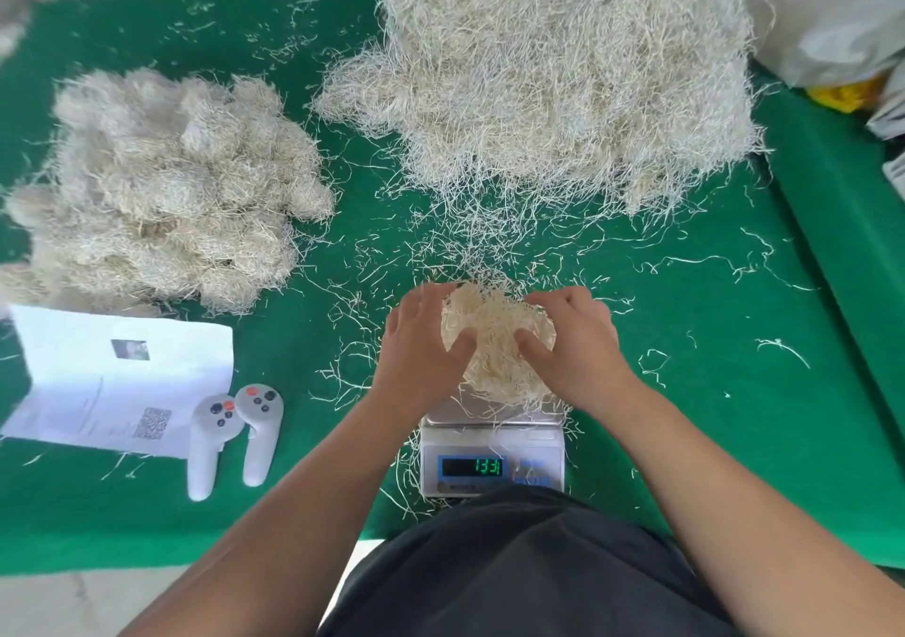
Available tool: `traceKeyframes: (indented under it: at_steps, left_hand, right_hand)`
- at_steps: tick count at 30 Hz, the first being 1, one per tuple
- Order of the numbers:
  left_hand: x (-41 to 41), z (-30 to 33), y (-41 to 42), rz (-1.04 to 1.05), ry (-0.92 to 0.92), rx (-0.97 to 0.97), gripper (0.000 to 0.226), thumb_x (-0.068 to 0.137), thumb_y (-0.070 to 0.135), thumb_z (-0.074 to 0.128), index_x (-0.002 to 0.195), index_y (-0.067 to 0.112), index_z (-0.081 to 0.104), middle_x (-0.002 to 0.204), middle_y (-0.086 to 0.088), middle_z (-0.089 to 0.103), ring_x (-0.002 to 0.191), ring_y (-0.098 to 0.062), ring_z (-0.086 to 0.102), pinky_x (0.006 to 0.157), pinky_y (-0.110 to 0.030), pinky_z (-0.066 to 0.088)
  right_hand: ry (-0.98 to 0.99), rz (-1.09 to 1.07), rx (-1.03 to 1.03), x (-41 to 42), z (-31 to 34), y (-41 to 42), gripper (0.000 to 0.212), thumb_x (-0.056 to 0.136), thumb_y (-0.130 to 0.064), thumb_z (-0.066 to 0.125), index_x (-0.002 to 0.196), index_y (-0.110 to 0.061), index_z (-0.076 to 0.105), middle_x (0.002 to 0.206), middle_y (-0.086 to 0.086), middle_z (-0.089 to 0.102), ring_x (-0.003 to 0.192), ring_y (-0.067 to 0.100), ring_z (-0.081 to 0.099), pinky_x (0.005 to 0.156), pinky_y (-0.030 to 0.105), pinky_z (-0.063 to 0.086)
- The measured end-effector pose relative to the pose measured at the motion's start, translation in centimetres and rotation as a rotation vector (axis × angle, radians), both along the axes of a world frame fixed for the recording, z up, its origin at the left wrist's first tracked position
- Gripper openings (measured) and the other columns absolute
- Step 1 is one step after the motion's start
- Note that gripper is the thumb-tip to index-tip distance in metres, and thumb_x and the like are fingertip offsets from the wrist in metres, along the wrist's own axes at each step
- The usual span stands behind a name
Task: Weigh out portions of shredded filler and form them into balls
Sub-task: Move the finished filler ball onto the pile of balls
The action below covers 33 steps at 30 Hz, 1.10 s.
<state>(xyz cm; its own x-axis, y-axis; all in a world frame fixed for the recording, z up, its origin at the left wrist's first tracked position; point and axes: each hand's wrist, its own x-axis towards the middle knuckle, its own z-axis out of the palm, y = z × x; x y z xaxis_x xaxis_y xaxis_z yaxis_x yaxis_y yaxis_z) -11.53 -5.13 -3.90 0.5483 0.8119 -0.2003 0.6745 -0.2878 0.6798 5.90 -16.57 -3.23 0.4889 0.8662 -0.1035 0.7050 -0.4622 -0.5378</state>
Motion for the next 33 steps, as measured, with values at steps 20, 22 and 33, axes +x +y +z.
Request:
traceKeyframes:
  at_steps: [20,22,33]
  left_hand:
    - [2.2,1.0,3.0,0.020,-0.527,-0.483,0.098,0.078,0.046,0.086,0.153,0.045,0.022,0.135,0.014,0.053,0.105,0.002,0.068,0.078,-0.024,0.061]
    - [2.6,0.1,2.9,-0.005,-0.340,-0.467,0.066,0.088,0.037,0.079,0.142,0.030,0.042,0.112,0.010,0.069,0.085,0.003,0.072,0.066,-0.021,0.060]
    - [2.5,-2.5,3.3,-0.078,0.037,-0.160,0.015,0.102,0.041,0.060,0.094,0.029,0.064,0.076,0.003,0.068,0.068,-0.011,0.065,0.070,-0.035,0.059]
  right_hand:
    - [0.673,0.145,0.068,5.0,6.0,7.9,0.037,0.090,-0.054,0.065,0.092,-0.018,0.073,0.073,0.000,0.064,0.062,0.011,0.058,0.061,0.030,0.050]
    - [0.802,0.053,0.169,5.6,6.5,8.5,0.036,0.092,-0.050,0.067,0.096,-0.014,0.074,0.080,0.006,0.064,0.066,0.013,0.057,0.065,0.031,0.049]
    - [1.212,-0.466,0.473,11.5,9.5,11.9,0.030,0.097,-0.020,0.073,0.121,-0.005,0.065,0.095,0.011,0.065,0.069,0.016,0.073,0.067,0.026,0.061]
